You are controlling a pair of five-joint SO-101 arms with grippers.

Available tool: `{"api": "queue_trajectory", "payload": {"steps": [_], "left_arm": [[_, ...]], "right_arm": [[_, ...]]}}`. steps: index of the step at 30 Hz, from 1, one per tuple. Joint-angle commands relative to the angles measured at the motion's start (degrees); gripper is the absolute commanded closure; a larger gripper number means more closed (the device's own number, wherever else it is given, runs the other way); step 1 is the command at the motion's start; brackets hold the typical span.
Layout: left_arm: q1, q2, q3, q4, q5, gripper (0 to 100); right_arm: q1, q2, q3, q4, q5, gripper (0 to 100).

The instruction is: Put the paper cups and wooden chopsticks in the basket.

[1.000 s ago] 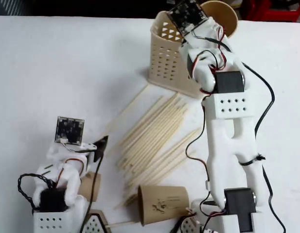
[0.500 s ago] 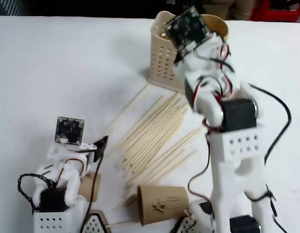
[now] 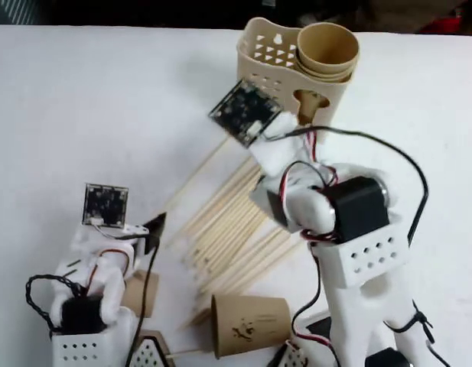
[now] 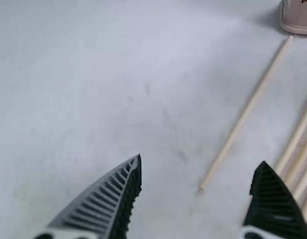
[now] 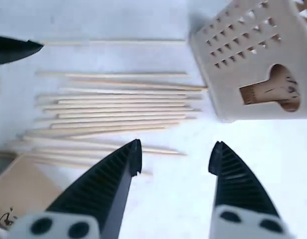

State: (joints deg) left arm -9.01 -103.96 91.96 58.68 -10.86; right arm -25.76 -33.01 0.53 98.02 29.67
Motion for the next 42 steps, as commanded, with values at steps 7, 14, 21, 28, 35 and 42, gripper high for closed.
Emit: {"api": "queue_trajectory", "payload": {"steps": [7, 14, 21, 28, 35, 42], "left_arm": [[-0.92, -0.57, -0.7, -1.85, -0.53, 65], [-0.92, -0.57, -0.7, -1.85, -0.62, 65], [-0.92, -0.57, -0.79, -1.85, -0.44, 65], [-1.63, -0.57, -5.8, -0.18, -0.62, 65], [-0.57, -0.31, -25.58, 12.4, -10.64, 65], [2.07, -0.22, -29.45, 17.58, -22.33, 65]], "right_arm": [[-9.98, -2.59, 12.75, 0.48, -0.97, 77.6], [-22.81, -2.51, 16.35, 0.48, -15.82, 77.6], [-33.27, -2.59, 19.52, 0.48, -24.97, 77.6], [-22.55, -2.77, 14.77, 0.48, -24.88, 77.6], [-3.47, -7.69, 10.2, -0.4, -24.79, 77.4], [9.01, -10.15, 13.1, -5.05, -25.05, 77.4]]}}
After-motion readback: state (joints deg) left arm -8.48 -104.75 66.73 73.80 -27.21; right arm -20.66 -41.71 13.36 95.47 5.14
